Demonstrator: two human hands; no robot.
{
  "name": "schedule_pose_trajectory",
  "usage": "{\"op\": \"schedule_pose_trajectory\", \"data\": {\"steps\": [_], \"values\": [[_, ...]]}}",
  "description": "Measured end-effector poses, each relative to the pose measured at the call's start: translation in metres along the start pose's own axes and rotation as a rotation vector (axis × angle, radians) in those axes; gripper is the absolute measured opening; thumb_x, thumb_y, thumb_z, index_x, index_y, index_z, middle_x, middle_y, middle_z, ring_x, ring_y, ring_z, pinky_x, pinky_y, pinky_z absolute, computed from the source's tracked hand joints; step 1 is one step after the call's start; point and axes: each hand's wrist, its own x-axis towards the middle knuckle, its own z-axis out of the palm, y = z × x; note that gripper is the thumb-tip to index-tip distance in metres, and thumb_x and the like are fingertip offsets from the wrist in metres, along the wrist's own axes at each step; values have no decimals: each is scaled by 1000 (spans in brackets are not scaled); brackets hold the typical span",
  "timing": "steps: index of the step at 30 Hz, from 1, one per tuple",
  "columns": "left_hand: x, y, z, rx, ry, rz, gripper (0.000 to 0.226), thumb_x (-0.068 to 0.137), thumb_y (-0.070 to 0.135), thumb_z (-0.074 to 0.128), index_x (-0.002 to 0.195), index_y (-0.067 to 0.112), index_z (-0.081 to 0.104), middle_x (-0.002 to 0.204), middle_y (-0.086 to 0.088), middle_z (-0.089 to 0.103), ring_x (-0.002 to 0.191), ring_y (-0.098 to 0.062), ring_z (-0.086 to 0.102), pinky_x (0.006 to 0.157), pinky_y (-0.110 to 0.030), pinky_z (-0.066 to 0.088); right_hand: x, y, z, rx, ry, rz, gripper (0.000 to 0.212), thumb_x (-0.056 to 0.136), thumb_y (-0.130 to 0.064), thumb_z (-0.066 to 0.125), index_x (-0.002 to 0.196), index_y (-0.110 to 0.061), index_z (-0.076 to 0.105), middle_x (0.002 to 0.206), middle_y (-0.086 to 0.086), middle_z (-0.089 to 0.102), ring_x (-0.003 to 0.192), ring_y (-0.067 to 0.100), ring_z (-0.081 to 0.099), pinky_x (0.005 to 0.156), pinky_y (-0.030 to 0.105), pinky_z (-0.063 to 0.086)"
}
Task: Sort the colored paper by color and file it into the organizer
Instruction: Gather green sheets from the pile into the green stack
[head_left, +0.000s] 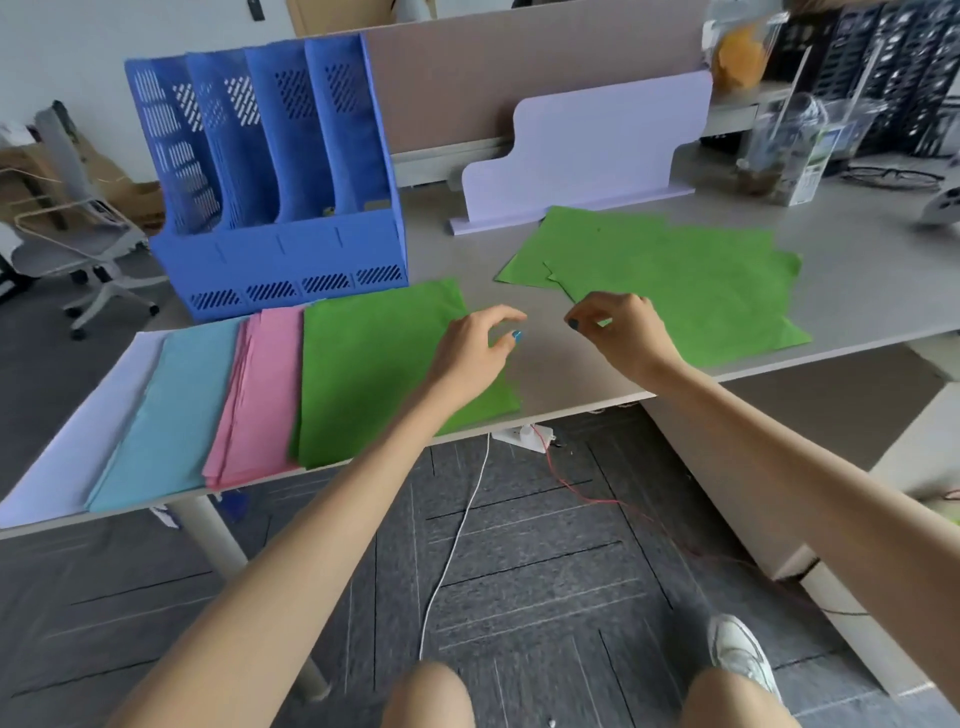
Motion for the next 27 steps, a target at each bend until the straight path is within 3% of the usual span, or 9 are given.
{"op": "schedule_pose_trajectory", "data": {"steps": [6,14,16,19,22,27], "values": [[44,23,33,6,-26,-24,28,92,10,56,116,20,66,123,6,64,118,-14,56,101,-31,44,23,48,-34,-22,-20,10,15,85,-9,62,89,-18,73,89,-5,73,86,14,68,80,37,55],[95,44,82,48,-59,-26,26,91,16,59,115,22,66,122,3,65,114,-17,58,96,-28,44,61,115,-65,-48,-35,59,13,84,-11,63,91,-18,72,89,-3,73,86,15,68,80,36,55],[103,49,94,81,-113,-6,30,91,21,60,122,23,62,133,3,58,122,-17,53,102,-31,41,69,133,-73,-83,-48,81,14,83,-11,63,92,-18,71,92,-3,72,90,17,66,83,37,54],[108,57,109,138,-257,6,47,92,31,60,137,23,49,151,2,37,138,-17,34,116,-42,23,80,159,-87,-151,-50,101,16,84,-12,63,97,-16,70,104,4,68,99,25,62,86,37,50],[115,62,116,138,-311,-3,56,91,38,59,143,26,41,155,2,26,143,-15,22,118,-45,14,93,181,-101,-203,-62,98,23,85,-13,64,108,-12,67,117,9,62,107,30,58,89,36,47],[129,66,125,185,-336,-58,64,89,48,57,146,30,34,158,4,19,145,-14,14,119,-46,12,115,212,-118,-314,-141,110,37,89,-23,60,123,-8,58,135,11,52,122,29,50,102,37,38]]}}
